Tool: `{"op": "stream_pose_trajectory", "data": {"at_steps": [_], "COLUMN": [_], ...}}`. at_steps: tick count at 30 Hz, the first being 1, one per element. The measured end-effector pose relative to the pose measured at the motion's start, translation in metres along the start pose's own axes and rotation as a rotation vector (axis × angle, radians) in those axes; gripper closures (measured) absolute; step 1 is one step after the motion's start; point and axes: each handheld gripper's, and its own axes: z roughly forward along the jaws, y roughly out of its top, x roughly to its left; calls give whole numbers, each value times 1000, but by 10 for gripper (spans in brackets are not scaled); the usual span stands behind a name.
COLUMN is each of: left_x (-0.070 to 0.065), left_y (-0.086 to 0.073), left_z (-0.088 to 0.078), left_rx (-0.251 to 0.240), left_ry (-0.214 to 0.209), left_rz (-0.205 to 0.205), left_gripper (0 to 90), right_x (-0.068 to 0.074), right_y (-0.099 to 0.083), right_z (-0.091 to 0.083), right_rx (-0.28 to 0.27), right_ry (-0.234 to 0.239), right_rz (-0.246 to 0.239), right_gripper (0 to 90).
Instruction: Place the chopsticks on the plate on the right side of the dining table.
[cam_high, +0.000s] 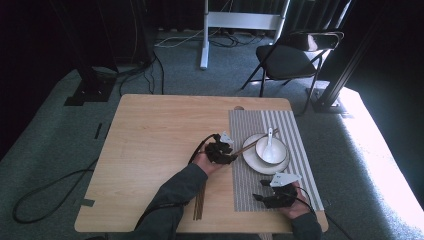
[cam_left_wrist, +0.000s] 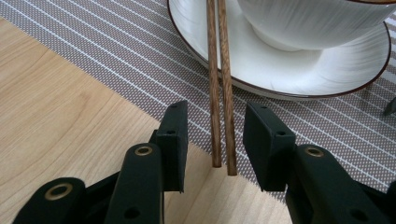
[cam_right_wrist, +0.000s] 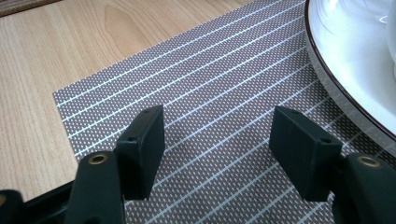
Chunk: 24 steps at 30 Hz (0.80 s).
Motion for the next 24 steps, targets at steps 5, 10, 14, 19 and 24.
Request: {"op": "stream_pose_trajectory", "data": {"at_steps": [5, 10, 14, 19, 24], "left_x": [0, 0, 0, 0, 1], "left_y": [-1, 0, 1, 3, 5], "left_z": [0, 2, 3, 4, 5], "left_rx": [11, 19, 24, 29, 31], "left_ry": [15, 24, 24, 21, 14], "left_rz": [17, 27, 35, 46, 57], "left_gripper": [657, 720, 771, 804, 806], "right_x": [0, -1, -1, -1, -2], "right_y": [0, 0, 0, 0, -1], "right_z": [-1, -3, -4, -6, -12], "right_rx": [1, -2, -4, -8, -19], "right_ry": [0, -1, 1, -4, -17], "right_rz": [-2, -2, 1, 3, 9], "right_gripper": [360, 368, 372, 372, 372]}}
